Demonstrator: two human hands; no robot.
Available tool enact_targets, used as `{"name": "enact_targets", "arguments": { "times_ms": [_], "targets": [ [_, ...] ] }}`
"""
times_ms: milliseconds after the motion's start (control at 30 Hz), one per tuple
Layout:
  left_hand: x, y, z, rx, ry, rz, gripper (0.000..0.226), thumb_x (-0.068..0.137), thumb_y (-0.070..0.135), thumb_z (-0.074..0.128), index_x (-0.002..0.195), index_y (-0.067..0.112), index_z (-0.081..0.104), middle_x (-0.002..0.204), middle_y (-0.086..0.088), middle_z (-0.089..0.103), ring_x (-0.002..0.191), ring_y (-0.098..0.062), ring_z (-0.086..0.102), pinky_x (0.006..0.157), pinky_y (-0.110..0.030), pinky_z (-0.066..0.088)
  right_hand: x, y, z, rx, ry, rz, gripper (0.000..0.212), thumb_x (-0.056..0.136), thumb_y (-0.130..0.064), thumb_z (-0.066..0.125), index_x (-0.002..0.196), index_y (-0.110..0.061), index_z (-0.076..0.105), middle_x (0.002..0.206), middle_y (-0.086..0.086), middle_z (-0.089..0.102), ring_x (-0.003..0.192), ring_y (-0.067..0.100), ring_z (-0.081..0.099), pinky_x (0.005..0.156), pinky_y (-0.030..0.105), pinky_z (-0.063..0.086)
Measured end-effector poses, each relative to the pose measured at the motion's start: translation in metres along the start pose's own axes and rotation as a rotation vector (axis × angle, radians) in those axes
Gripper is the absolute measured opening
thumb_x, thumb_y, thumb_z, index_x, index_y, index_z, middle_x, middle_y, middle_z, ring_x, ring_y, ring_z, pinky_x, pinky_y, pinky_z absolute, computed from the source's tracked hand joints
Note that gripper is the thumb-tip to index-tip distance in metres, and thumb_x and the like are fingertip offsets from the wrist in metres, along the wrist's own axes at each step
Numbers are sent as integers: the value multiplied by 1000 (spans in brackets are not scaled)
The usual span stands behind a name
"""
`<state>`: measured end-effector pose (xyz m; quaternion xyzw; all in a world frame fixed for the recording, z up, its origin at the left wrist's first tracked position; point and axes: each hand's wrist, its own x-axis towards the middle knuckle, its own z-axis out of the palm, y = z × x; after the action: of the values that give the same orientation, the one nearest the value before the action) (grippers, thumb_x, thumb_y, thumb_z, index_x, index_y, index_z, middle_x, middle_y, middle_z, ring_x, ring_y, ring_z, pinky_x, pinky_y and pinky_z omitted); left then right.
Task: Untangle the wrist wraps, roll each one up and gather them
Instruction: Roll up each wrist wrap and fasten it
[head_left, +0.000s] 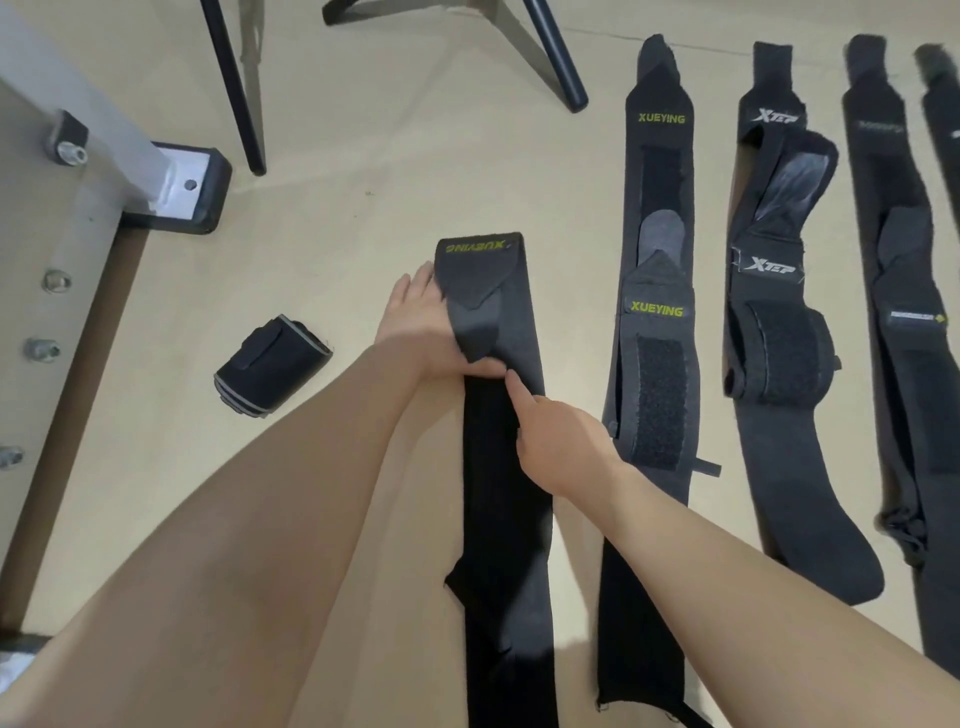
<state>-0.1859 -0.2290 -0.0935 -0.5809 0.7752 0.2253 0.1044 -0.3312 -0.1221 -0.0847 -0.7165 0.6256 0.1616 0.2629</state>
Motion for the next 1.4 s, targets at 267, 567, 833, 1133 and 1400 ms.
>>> {"name": "enact_targets", "arguments": {
  "times_ms": [267, 567, 833, 1133, 1400],
  "targets": [
    [35, 9, -20, -232, 160, 71, 71, 95, 21, 44, 151, 19, 0, 157, -6, 14, 144, -25, 13, 116, -35, 15, 3, 2, -9, 176, -77, 74, 70, 95, -8, 37, 151, -25, 0, 82, 5, 53, 72, 25, 52, 62, 33, 42],
    [-13, 8, 6, 42, 138, 273, 61, 92, 35, 49, 145, 9, 31, 154, -9, 25, 140, -30, 24, 114, -41, 23, -5, 4, -7, 262, -75, 52, 69, 96, -19, 41, 151, -26, 2, 108, 10, 62, 89, 27, 60, 71, 36, 49],
    [-118, 34, 78, 87, 84, 389, 57, 82, 47, 41, 117, 7, 62, 126, -14, 58, 114, -32, 57, 91, -40, 49, -7, 4, 3, 75, 121, 61, 68, 92, -4, 40, 151, -15, 8, 123, 10, 51, 108, 26, 44, 83, 33, 41],
    [-29, 40, 44, 312, -80, 236, 109, 76, 74, 50, 151, 15, -4, 159, -1, -11, 146, -22, -4, 116, -41, 7, -26, 36, 2, 243, 409, -137, 51, 73, 13, 48, 121, -1, 59, 125, 15, 57, 119, 38, 49, 90, 48, 45],
    [-42, 65, 44, 331, 480, 511, 27, 59, 18, 77, 82, 11, 66, 82, -7, 62, 70, -27, 60, 55, -28, 41, -95, 47, 50, 59, 240, -341, 21, 68, -4, 71, 86, -11, 65, 77, 4, 59, 65, 24, 57, 55, 30, 47]
  ]
}}
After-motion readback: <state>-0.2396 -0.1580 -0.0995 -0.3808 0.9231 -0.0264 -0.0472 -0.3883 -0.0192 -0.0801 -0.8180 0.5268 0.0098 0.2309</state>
